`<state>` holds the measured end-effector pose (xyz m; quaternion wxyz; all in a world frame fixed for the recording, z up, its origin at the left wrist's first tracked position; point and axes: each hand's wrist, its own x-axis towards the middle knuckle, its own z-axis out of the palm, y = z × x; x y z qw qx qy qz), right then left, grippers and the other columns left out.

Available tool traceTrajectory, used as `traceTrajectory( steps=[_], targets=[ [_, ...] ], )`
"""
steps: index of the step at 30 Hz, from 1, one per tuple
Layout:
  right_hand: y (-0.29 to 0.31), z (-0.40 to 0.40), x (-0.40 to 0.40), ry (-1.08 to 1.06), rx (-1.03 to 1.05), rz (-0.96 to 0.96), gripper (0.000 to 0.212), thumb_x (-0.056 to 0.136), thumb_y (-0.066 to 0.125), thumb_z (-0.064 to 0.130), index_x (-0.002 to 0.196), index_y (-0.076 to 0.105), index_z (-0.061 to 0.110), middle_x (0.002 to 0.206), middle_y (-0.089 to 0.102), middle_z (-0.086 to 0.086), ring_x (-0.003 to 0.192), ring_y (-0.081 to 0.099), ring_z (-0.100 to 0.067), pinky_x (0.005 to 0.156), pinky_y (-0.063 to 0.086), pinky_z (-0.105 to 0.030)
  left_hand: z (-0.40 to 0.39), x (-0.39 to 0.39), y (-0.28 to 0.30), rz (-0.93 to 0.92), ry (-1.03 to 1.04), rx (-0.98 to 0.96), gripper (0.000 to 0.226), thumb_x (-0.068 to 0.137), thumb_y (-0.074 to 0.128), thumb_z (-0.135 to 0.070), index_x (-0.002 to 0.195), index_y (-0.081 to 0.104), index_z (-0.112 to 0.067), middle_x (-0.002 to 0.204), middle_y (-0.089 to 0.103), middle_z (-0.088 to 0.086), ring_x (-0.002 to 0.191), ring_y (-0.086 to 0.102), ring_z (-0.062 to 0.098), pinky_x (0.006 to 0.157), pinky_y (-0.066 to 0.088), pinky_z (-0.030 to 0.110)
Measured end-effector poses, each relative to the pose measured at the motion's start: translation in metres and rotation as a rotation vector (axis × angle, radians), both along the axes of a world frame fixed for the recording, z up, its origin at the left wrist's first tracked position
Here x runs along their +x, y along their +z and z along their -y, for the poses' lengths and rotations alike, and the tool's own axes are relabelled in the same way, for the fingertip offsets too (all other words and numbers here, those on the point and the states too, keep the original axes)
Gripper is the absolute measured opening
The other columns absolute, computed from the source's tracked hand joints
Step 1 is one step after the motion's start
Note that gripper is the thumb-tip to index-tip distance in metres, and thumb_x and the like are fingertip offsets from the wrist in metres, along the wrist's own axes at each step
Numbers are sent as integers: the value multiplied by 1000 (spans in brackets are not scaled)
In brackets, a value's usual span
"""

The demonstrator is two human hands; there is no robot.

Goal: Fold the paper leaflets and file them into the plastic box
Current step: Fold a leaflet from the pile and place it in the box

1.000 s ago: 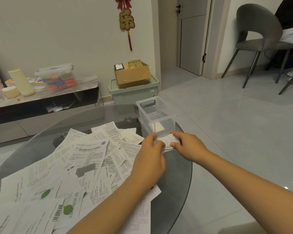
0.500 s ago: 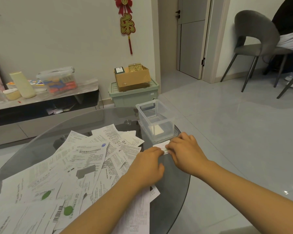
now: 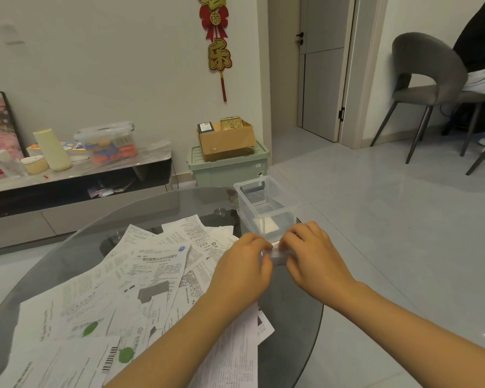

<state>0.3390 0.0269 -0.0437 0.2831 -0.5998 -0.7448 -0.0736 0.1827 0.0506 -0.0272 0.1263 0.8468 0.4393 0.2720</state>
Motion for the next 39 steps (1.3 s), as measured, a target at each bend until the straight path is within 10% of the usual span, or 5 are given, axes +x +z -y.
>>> traceTrajectory(
  steps=[7, 21, 35, 39],
  targets=[
    [1, 11, 1, 22, -116, -67, 27, 89, 56, 21, 115, 50, 20, 119, 47, 8, 112, 37, -10, 88, 27, -11, 3, -1, -1, -19, -9, 6, 30, 93, 53, -31, 122, 56, -25, 122, 49, -11, 100, 54, 5, 84, 46, 18],
    [22, 2, -30, 117, -118, -80, 28, 89, 53, 18, 117, 54, 20, 117, 49, 6, 114, 35, -11, 88, 35, -20, 6, -29, 8, -20, 97, -55, 27, 95, 47, -24, 120, 56, -26, 126, 48, -11, 103, 53, 4, 86, 42, 17],
    [20, -20, -118, 286, -287, 0, 40, 92, 48, 24, 132, 45, 26, 134, 46, 10, 125, 34, -9, 101, 34, -27, 18, -128, 1, -586, 502, -420, 82, 88, 41, -60, 150, 5, -22, 157, 3, 13, 145, 0, 33, 116, 8, 54],
    [13, -22, -134, 378, -347, 51, 46, 91, 50, 31, 136, 43, 29, 138, 46, 11, 128, 34, -10, 108, 26, -28, 20, -149, -7, -427, 453, -470, 81, 87, 44, -61, 149, 12, -21, 152, 25, 4, 139, 24, 24, 112, 24, 47]
  ],
)
